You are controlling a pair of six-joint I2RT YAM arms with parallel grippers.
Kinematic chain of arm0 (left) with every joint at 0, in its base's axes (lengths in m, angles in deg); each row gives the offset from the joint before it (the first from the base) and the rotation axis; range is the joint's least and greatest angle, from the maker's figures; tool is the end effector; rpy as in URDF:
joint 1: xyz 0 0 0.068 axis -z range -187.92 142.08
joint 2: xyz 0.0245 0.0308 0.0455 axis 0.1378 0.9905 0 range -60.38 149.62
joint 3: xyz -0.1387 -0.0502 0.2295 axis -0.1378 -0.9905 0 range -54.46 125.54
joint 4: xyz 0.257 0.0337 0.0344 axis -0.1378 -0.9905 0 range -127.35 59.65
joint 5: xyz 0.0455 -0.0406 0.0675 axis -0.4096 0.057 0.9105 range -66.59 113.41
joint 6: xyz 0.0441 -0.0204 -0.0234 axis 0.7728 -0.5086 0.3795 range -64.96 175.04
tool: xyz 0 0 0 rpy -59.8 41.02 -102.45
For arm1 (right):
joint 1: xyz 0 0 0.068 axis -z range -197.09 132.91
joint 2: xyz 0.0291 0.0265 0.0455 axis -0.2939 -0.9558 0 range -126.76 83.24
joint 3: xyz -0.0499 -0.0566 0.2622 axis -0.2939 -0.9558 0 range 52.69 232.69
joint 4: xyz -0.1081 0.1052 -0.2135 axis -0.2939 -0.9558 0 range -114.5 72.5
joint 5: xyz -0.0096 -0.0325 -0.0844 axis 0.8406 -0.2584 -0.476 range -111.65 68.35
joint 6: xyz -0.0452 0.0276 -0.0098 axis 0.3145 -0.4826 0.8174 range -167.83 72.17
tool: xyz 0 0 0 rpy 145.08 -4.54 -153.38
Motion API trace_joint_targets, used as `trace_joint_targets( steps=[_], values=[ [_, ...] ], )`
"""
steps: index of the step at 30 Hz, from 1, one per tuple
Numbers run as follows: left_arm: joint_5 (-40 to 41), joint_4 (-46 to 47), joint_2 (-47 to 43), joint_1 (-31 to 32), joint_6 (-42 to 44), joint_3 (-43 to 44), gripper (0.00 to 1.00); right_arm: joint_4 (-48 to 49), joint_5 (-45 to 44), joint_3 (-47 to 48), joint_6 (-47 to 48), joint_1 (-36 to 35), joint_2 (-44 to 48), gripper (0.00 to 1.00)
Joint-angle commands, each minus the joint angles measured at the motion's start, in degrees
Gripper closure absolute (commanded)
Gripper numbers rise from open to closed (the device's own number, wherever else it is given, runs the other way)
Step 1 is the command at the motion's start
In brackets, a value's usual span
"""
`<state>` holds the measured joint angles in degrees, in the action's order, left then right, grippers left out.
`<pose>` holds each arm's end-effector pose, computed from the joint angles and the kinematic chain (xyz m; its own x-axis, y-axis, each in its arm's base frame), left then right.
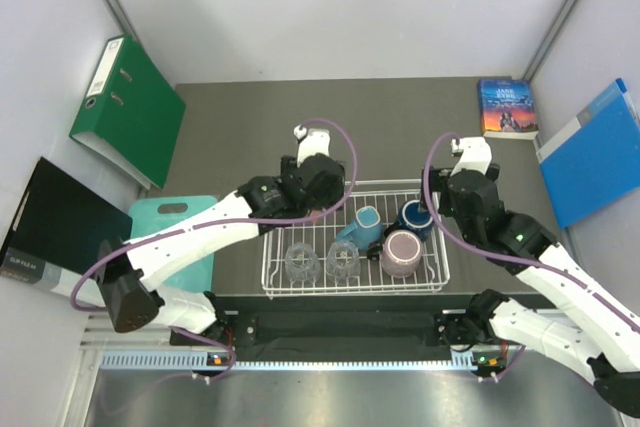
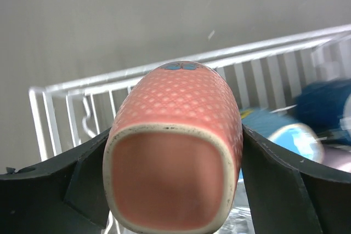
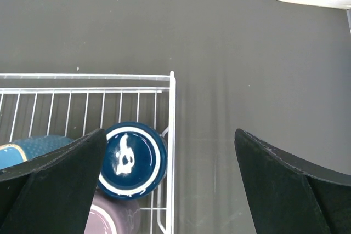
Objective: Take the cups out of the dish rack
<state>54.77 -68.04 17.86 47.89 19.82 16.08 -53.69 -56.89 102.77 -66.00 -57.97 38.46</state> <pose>0.1784 -0.2299 0.3242 -0.6158 0.0299 -0.7873 0.1785 0.9786 -0.1024 0.1340 0.0888 0.3290 -0.4186 -0.0255 -0.9078 -0.0311 0.9994 -0.0138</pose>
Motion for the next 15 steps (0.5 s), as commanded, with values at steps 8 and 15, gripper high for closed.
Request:
trace_joint_targets(
  steps=[8,15],
  values=[
    [-16.5,20.2,-11.5,-1.7,-0.8,2.2,1.0,10.9,13.7,7.7,-5.6,-0.8,2.5,0.0],
    [-42.0,43.6,-15.4,-9.0,-11.2,-10.1,1.0,17.5,27.9,11.2,-11.4,0.5,1.1,0.04]
  ],
)
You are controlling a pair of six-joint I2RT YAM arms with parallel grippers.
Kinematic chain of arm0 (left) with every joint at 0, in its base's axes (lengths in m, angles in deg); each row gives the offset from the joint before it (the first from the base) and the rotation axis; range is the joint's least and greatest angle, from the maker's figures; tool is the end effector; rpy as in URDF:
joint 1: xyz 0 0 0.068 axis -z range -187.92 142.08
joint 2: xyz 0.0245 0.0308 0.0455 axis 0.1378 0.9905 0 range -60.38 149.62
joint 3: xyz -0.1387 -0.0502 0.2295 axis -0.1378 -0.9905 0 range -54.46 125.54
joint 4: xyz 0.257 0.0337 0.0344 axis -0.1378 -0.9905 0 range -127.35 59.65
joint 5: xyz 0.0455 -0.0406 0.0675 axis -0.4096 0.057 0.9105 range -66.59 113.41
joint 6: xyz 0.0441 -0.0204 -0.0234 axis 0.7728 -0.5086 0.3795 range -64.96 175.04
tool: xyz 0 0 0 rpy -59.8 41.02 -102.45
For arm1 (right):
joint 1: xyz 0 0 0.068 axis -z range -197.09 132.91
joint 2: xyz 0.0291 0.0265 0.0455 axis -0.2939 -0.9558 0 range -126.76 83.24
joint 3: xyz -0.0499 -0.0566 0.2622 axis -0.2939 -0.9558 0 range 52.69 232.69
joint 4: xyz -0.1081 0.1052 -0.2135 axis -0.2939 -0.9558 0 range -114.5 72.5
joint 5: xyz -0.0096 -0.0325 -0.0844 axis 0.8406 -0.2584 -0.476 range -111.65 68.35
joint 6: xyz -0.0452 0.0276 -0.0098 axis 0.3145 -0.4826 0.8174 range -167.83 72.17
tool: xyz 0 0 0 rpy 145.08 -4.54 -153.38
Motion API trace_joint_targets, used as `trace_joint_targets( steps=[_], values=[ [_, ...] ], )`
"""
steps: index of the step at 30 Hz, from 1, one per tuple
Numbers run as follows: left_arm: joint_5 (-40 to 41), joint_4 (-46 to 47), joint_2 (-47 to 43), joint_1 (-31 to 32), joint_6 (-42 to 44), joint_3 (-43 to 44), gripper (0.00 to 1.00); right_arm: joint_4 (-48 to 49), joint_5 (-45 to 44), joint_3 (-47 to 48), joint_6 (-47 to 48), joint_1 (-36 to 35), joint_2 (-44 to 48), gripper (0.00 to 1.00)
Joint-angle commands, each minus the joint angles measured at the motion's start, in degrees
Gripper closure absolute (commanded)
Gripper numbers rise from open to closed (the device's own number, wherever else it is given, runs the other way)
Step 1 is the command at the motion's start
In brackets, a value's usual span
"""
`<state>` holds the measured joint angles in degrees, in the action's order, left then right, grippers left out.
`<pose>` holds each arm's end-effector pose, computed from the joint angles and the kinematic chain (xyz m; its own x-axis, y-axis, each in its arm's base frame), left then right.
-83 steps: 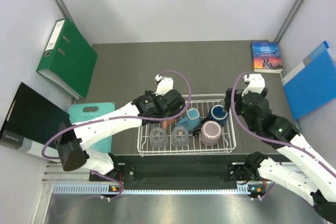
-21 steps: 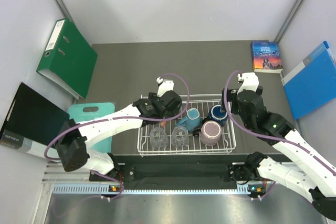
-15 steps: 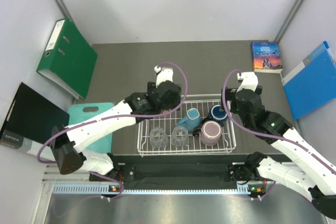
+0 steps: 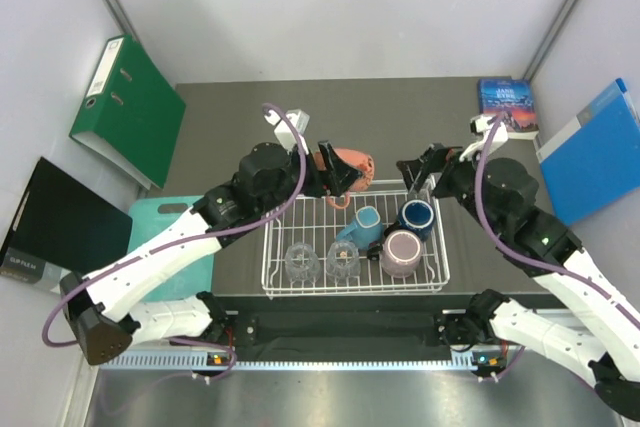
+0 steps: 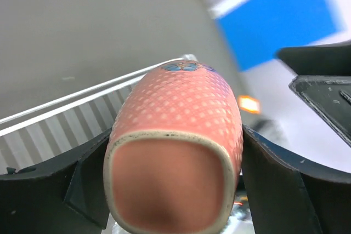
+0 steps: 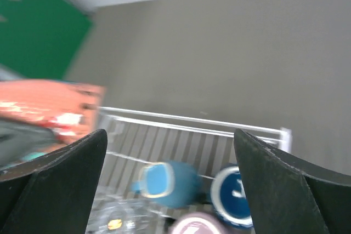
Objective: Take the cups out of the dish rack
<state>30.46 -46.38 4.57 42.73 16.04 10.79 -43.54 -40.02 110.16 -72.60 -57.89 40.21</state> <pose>0.1670 -0.1970 0.3843 -0.5695 -0.2906 -0.7689 0.4300 0.6919 -0.5800 0.1246 0.0927 0.3913 -0.3000 0.2663 -0.9160 -0.2871 0.8905 0.3529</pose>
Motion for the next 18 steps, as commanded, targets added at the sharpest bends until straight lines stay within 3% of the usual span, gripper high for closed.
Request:
trace_joint_targets(
  steps=[1,8,11,15,18],
  values=[
    [-19.9,26.4,-2.6,-4.6,-8.6,-5.9,1.0,9.7,14.8,3.7,-6.0,0.8,-0.6,0.04],
    [-32.9,44.7,-3.3,-8.4,-17.7,-14.2,1.0,19.7,27.0,-0.2,-14.4,2.6,0.6,0.08],
    [-35.0,47.7,-2.8,-8.6,-19.6,-16.7,1.0,22.8,30.5,-2.4,-17.2,3.7,0.9,0.16],
    [-37.4,55.5,-1.8,-8.6,-22.4,-19.3,1.0,28.3,33.8,-6.9,-21.7,5.2,1.1,0.38],
    [-38.0,55.9,-2.3,-8.6,-22.3,-20.1,1.0,28.9,34.5,-8.3,-23.0,6.0,1.3,0.37]
  ],
)
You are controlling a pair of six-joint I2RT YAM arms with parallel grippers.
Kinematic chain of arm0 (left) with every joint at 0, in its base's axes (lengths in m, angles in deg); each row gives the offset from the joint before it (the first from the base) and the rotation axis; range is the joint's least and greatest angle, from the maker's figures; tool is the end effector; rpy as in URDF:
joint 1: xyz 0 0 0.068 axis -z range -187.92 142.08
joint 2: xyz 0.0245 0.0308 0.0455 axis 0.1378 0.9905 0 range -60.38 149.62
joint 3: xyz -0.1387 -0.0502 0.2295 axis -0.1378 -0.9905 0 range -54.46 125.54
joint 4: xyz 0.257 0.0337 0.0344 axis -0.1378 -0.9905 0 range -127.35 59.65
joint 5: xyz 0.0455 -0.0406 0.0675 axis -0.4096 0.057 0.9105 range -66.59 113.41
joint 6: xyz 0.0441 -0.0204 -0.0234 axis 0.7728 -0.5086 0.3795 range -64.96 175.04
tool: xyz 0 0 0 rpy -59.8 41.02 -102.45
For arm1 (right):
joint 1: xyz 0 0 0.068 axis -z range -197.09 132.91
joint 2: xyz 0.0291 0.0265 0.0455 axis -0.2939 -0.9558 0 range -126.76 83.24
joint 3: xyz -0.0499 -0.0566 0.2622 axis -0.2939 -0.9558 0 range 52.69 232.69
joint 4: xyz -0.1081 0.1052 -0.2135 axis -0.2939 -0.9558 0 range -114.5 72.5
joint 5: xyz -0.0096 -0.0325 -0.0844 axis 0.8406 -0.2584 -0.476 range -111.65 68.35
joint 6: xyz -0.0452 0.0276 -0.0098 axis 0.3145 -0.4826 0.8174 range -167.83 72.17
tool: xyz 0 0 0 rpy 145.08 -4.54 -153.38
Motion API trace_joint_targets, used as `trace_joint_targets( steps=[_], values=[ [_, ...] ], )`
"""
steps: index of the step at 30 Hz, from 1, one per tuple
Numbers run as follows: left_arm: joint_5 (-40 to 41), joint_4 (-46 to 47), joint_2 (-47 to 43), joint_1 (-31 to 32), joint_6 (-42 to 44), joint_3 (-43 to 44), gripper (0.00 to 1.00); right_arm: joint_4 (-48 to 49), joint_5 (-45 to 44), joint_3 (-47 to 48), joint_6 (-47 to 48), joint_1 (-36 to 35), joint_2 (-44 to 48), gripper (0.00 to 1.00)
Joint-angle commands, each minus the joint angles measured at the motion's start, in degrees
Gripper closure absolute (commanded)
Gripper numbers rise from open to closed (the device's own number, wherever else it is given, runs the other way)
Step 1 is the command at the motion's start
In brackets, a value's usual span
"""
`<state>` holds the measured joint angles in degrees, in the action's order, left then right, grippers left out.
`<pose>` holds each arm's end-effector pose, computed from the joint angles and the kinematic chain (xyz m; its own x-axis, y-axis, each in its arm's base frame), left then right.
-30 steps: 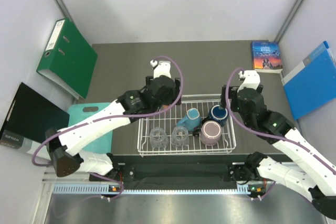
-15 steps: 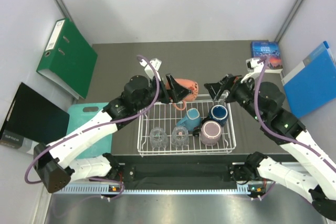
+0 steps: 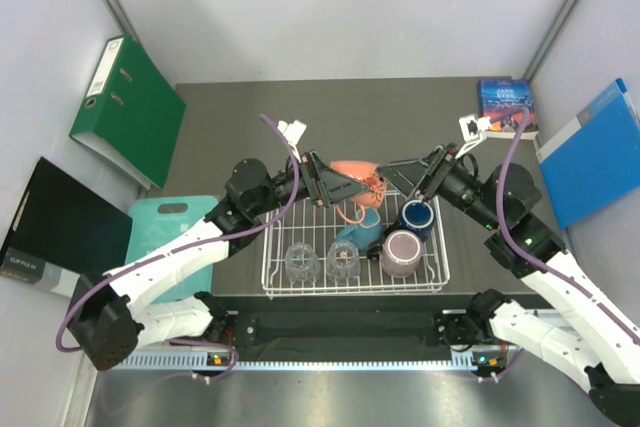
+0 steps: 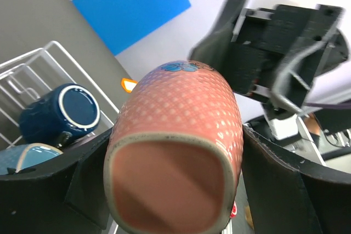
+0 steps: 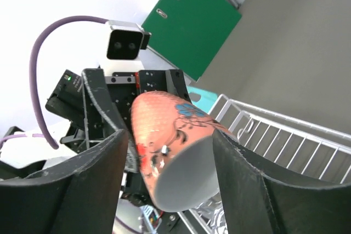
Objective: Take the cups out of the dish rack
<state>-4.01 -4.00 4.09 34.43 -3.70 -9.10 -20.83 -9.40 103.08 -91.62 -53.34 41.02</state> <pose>0.1827 -0.1888 0.3415 -0.7515 -0.3417 -0.5643 0.5650 0.1081 -0.8179 0.1301 0.1047 0.3944 -0.4687 0.4950 -0.7317 -0.5873 0.4441 0.6766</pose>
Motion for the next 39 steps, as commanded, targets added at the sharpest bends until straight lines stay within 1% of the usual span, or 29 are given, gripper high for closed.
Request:
trace_joint_targets(
  steps=[1,5,9,13,15,17,21,26,33,39],
  values=[
    [-3.4,13.3,-1.8,-0.2,-2.2,-0.4,1.0,6.4,4.4,-1.4,-4.3,1.7,0.6,0.36],
    [-3.3,12.3,-2.3,-0.2,-1.6,-1.0,1.0,7.0,5.6,-2.0,-4.8,1.9,-0.1,0.35],
    [-3.5,13.6,-1.6,-0.3,-2.2,-1.7,1.0,9.6,7.4,-2.5,-6.0,1.9,-1.1,0.37],
    [-1.3,12.6,-2.1,-0.4,-0.2,-2.5,1.0,8.6,7.5,-1.8,-5.8,2.0,-0.9,0.37],
    [-0.1,10.7,-2.2,-0.8,1.0,-2.2,1.0,7.1,7.8,-1.3,-5.4,1.9,-0.3,0.36],
    [0.3,10.9,-1.9,-2.2,1.2,-2.0,1.0,5.8,7.9,-1.3,-5.3,1.9,0.2,0.36],
    [-1.1,11.8,-0.9,-3.5,0.6,-0.8,1.0,4.0,8.2,-1.2,-4.8,2.0,1.0,0.36],
    [-3.3,13.4,1.1,-3.6,-0.1,0.5,1.0,4.5,8.8,-1.3,-4.8,2.0,0.1,0.35],
    [-7.9,17.1,3.4,-3.6,-3.4,0.8,1.0,8.3,11.8,-0.8,-5.6,1.9,-4.4,0.36],
    [-12.4,19.9,4.9,-3.3,-5.2,1.2,1.0,12.1,14.5,-0.8,-6.7,2.0,-7.7,0.4]
  ],
)
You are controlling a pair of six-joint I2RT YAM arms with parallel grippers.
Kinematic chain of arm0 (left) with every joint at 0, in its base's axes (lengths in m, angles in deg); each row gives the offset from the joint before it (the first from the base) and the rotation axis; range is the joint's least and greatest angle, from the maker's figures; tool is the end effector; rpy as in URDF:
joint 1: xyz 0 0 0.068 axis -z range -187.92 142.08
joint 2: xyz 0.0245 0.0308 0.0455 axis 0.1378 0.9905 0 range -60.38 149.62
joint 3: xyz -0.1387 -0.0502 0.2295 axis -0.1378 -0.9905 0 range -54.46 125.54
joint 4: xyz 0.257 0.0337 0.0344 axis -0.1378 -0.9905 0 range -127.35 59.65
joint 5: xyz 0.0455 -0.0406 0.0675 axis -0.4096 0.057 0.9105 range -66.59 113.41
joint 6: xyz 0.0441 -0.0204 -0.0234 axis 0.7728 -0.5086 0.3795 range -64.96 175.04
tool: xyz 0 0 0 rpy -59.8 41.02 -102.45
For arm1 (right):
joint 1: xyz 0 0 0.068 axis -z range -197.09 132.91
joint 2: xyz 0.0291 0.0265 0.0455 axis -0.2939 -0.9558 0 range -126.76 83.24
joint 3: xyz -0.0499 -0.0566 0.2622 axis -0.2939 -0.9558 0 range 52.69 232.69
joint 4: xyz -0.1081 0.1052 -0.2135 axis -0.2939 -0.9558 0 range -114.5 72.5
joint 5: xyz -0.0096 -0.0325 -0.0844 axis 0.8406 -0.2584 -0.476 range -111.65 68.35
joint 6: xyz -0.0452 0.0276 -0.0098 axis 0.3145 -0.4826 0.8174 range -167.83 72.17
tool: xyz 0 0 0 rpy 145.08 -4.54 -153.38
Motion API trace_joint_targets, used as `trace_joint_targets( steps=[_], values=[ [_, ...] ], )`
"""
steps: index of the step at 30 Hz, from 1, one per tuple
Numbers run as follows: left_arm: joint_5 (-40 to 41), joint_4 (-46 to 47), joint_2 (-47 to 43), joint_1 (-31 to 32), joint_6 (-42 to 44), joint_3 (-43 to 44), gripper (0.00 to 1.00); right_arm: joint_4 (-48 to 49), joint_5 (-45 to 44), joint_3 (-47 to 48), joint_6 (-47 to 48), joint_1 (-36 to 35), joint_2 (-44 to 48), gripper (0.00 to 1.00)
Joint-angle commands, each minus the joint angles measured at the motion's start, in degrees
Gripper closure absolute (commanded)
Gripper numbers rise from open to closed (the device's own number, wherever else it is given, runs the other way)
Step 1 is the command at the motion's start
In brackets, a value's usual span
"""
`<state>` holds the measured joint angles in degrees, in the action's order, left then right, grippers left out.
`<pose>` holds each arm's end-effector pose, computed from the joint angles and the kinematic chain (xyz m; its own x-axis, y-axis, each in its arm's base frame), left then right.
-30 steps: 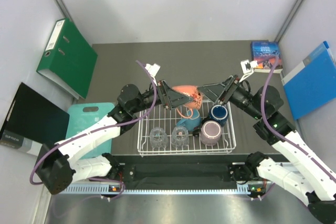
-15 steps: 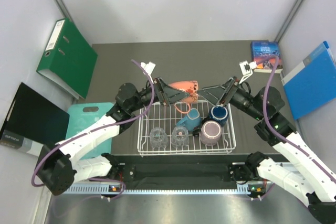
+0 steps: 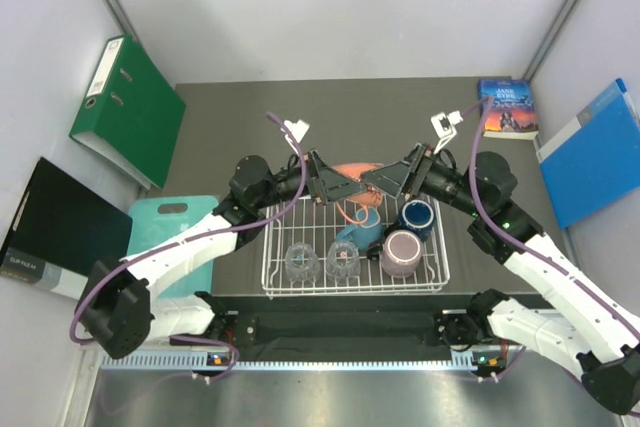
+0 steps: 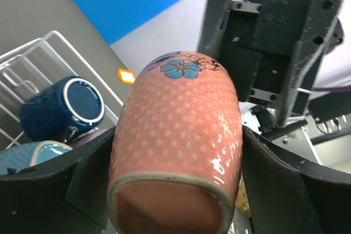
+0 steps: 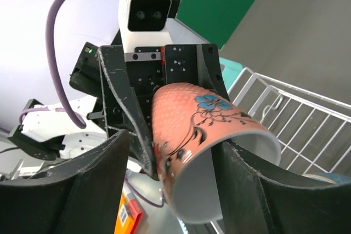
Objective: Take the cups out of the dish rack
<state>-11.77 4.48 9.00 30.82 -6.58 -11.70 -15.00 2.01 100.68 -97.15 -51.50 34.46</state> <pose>0.2017 -0.1882 0.3191 -0.7885 -0.2894 -0.5427 0.5525 0.0547 -0.8317 0.1556 0.1239 0.3720 -0.6274 0.4123 -0.6606 -0.5718 0.3320 0.7502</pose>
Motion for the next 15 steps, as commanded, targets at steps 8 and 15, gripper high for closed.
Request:
trace_joint_targets(
  steps=[8,15],
  values=[
    [-6.3,11.3,0.3,0.7,-2.1,3.6,1.0,9.4,3.4,0.9,-1.9,0.2,-2.7,0.69],
    [-3.5,5.9,-0.2,0.6,0.5,3.5,0.99,6.9,1.5,1.8,0.4,0.1,-1.6,1.0]
  ],
)
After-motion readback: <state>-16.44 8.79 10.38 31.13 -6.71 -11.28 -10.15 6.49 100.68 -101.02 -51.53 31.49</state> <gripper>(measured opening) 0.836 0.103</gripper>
